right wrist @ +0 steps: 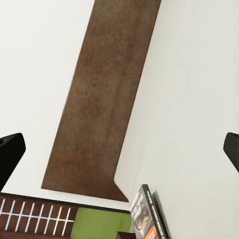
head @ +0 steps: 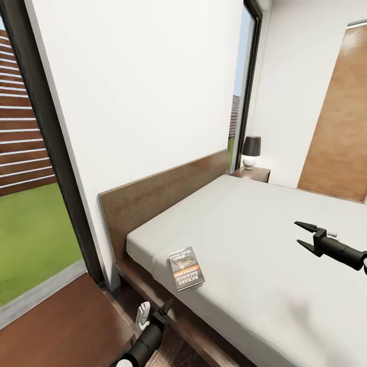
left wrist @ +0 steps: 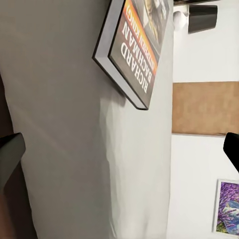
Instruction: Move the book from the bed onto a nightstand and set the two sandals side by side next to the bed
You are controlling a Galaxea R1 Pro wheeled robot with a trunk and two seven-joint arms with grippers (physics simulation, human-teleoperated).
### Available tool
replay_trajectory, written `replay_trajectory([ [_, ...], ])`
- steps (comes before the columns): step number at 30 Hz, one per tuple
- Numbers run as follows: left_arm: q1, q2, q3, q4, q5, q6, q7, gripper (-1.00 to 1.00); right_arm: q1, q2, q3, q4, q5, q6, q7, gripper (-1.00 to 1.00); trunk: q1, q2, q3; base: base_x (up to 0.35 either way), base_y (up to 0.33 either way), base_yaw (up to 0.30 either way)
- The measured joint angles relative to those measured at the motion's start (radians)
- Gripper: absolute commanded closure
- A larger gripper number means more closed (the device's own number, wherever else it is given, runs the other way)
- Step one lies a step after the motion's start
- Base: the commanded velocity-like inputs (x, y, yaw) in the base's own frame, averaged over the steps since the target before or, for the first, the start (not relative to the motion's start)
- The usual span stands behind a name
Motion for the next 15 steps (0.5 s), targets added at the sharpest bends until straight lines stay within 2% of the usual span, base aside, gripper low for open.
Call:
replay_trajectory([
  [15,0.000,0.000,0.000,0.000,0.000,0.000,0.000,-1.00,0.000,0.000,0.000,0.000,0.000,0.000,0.000,-1.00,0.000,0.000,0.000,0.000,0.000,0.000],
])
